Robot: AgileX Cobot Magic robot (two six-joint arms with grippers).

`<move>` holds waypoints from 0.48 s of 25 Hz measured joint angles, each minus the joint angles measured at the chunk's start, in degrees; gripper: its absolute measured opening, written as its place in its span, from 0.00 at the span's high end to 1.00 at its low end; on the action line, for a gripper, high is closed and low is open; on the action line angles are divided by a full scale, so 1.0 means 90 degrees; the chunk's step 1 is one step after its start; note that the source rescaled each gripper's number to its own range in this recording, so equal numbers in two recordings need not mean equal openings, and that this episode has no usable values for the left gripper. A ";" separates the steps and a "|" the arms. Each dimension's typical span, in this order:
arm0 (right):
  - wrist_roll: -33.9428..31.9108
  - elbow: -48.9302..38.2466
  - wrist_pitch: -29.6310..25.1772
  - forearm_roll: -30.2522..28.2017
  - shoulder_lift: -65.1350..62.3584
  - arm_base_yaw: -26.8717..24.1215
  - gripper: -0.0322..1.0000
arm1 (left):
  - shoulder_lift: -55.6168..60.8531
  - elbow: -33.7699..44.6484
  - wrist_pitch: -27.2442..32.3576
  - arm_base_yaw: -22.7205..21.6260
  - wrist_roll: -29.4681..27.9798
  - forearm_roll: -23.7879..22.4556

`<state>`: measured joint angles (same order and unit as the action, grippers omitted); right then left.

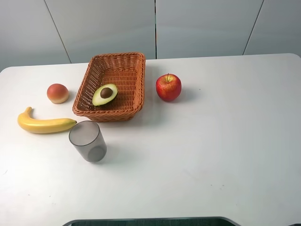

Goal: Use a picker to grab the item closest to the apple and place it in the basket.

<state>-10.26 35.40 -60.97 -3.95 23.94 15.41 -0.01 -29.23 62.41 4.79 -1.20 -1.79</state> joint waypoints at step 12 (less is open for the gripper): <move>0.0235 -0.0474 -0.0648 -0.0103 -0.2633 0.0000 0.09 | 0.0000 0.0000 0.0000 0.0000 0.0000 0.0000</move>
<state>-8.15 31.13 -66.80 -4.88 0.24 15.41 -0.01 -29.23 62.41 4.79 -1.20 -1.79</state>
